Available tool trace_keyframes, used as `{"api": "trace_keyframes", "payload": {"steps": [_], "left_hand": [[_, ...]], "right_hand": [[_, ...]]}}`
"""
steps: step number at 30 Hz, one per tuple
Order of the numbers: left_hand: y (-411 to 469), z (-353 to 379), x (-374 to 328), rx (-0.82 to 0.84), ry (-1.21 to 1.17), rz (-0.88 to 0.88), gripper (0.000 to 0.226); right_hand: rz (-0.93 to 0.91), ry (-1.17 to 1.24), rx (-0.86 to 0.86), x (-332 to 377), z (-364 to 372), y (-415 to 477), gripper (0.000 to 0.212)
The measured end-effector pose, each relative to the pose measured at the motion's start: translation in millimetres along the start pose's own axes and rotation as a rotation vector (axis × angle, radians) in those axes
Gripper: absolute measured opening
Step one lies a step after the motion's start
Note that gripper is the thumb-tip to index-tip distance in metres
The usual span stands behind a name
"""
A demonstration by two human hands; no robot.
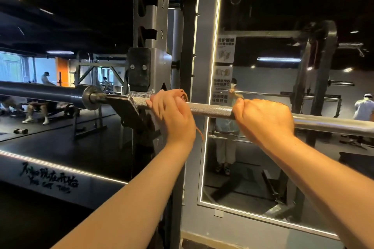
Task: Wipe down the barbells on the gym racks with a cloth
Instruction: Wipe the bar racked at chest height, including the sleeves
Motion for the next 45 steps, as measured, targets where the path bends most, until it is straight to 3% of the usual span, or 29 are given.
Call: {"api": "trace_keyframes", "payload": {"steps": [3, 9, 12, 15, 17, 21, 24, 27, 30, 32, 34, 38, 42, 45], "left_hand": [[-22, 22, -14, 0.055, -0.132, -0.027, 0.02], [-43, 19, -25, 0.189, -0.25, 0.115, 0.028], [-25, 7, -11, 0.116, -0.185, 0.153, 0.026], [-10, -1, 1, -0.032, -0.197, -0.056, 0.029], [-17, 7, -2, -0.034, -0.213, -0.142, 0.029], [-55, 33, -19, 0.144, -0.169, -0.041, 0.027], [-56, 29, -13, 0.187, -0.104, 0.001, 0.027], [-37, 11, -2, 0.133, -0.126, -0.062, 0.025], [-29, -2, -1, -0.001, -0.243, -0.181, 0.048], [-40, 0, -13, 0.008, -0.304, -0.22, 0.056], [-57, 7, -23, 0.04, -0.331, -0.196, 0.046], [-61, 8, -26, -0.002, -0.335, -0.118, 0.071], [-50, 17, -1, 0.031, -0.32, -0.17, 0.066], [-39, 17, 16, -0.012, -0.38, -0.34, 0.066]], "right_hand": [[0.04, -0.001, -0.008, -3, 1, 0, 0.03], [0.029, -0.07, -0.021, 0, 1, 0, 0.032], [0.011, -0.108, -0.02, 3, -2, -1, 0.032], [0.005, -0.116, -0.009, 3, -3, 0, 0.03], [0.003, -0.121, -0.007, 3, -2, 1, 0.032], [0.015, -0.107, 0.03, 4, 2, -1, 0.032], [0.011, -0.085, 0.048, 4, 1, -1, 0.038], [0.009, -0.092, 0.043, 5, 1, -1, 0.034], [0.039, -0.089, 0.005, 4, -2, 4, 0.022], [0.075, -0.085, 0.007, 0, -3, 5, 0.024], [0.063, -0.111, 0.01, 1, -1, 0, 0.022], [0.026, -0.124, 0.048, 4, 4, -3, 0.017], [0.019, -0.135, 0.068, 2, 6, 1, 0.019], [-0.039, -0.076, 0.147, 4, 4, 8, 0.016]]}}
Point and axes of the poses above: each hand's wrist, its own y-axis towards the middle knuckle, its own z-axis out of the palm, x = y × z, the point moved 8 cm from there along y, towards the middle knuckle, and after that the axes turned 4 degrees about y, right-handed, at the moved point
